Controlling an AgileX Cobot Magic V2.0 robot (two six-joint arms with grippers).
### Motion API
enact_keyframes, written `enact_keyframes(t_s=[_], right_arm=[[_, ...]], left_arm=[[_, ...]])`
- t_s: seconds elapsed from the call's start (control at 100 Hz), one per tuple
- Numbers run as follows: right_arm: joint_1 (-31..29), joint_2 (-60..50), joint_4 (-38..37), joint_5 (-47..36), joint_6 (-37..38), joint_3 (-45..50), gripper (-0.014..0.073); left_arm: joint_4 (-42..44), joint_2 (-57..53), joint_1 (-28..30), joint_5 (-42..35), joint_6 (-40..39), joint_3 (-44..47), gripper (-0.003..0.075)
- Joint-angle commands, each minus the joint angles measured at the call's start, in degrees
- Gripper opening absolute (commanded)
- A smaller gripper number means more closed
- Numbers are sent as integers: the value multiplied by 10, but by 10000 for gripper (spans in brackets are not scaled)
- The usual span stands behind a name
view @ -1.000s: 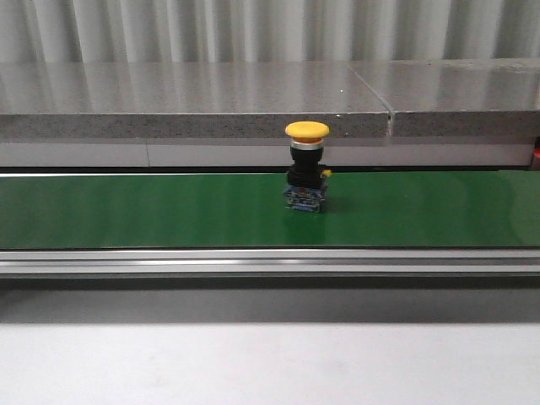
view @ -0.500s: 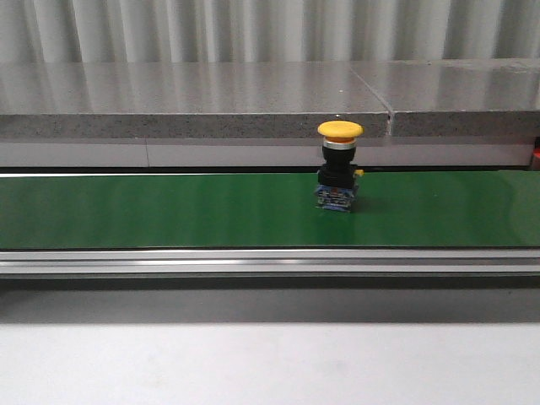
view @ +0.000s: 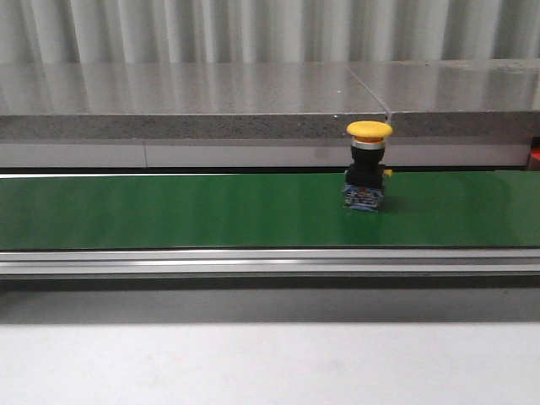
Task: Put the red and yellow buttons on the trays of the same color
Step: 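Grasp the yellow button at the belt's end with the right gripper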
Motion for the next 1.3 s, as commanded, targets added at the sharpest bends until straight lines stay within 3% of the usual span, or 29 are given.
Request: enact_keyframes(t_s=[0.0,0.28,0.81,1.29], right_arm=[[14,-67,-3,24,-10,-17,519],[92,-162,-3,147,-40,50,519],[241,-301,1,126,-40,353,519],[312,-303,24,35,-56,482,519]], left_arm=[[-8,3,-3,-43,1,-15,-20],[-8,3,-3,-43,1,-15,-20],[-10,3,-3,-43,1,-15,-20],[-10,3,-3,-43,1,-15,-20]])
